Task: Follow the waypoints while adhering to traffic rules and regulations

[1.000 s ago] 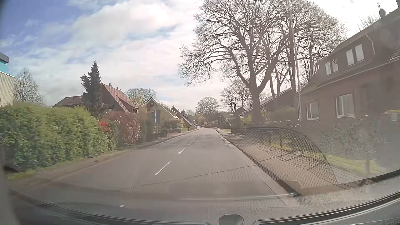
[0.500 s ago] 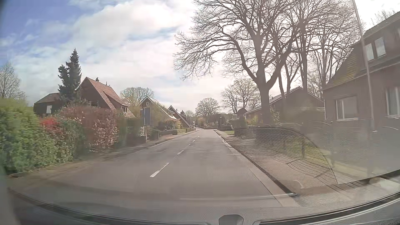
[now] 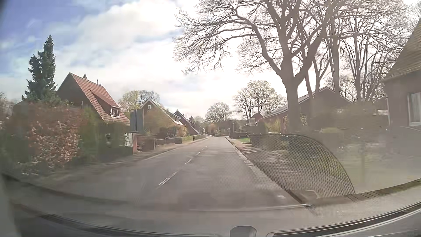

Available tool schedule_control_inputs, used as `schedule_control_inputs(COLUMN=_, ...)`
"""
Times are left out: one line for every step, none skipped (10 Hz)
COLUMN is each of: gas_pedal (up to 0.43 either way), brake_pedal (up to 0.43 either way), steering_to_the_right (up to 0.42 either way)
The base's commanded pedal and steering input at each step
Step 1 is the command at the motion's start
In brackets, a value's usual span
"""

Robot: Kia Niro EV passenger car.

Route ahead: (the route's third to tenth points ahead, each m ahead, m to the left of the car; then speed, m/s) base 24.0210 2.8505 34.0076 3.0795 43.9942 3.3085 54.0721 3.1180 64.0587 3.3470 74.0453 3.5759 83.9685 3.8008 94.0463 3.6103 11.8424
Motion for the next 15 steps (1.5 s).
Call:
schedule_control_inputs(gas_pedal=0.177, brake_pedal=0.0, steering_to_the_right=-0.001)
schedule_control_inputs(gas_pedal=0.177, brake_pedal=0.0, steering_to_the_right=-0.002)
schedule_control_inputs(gas_pedal=0.169, brake_pedal=0.0, steering_to_the_right=-0.001)
schedule_control_inputs(gas_pedal=0.157, brake_pedal=0.0, steering_to_the_right=-0.002)
schedule_control_inputs(gas_pedal=0.15, brake_pedal=0.0, steering_to_the_right=-0.002)
schedule_control_inputs(gas_pedal=0.15, brake_pedal=0.0, steering_to_the_right=-0.001)
schedule_control_inputs(gas_pedal=0.15, brake_pedal=0.0, steering_to_the_right=-0.002)
schedule_control_inputs(gas_pedal=0.15, brake_pedal=0.0, steering_to_the_right=-0.004)
schedule_control_inputs(gas_pedal=0.15, brake_pedal=0.0, steering_to_the_right=-0.009)
schedule_control_inputs(gas_pedal=0.15, brake_pedal=0.0, steering_to_the_right=-0.009)
schedule_control_inputs(gas_pedal=0.157, brake_pedal=0.0, steering_to_the_right=-0.007)
schedule_control_inputs(gas_pedal=0.157, brake_pedal=0.0, steering_to_the_right=-0.007)
schedule_control_inputs(gas_pedal=0.157, brake_pedal=0.0, steering_to_the_right=-0.006)
schedule_control_inputs(gas_pedal=0.157, brake_pedal=0.0, steering_to_the_right=-0.006)
schedule_control_inputs(gas_pedal=0.157, brake_pedal=0.0, steering_to_the_right=-0.005)
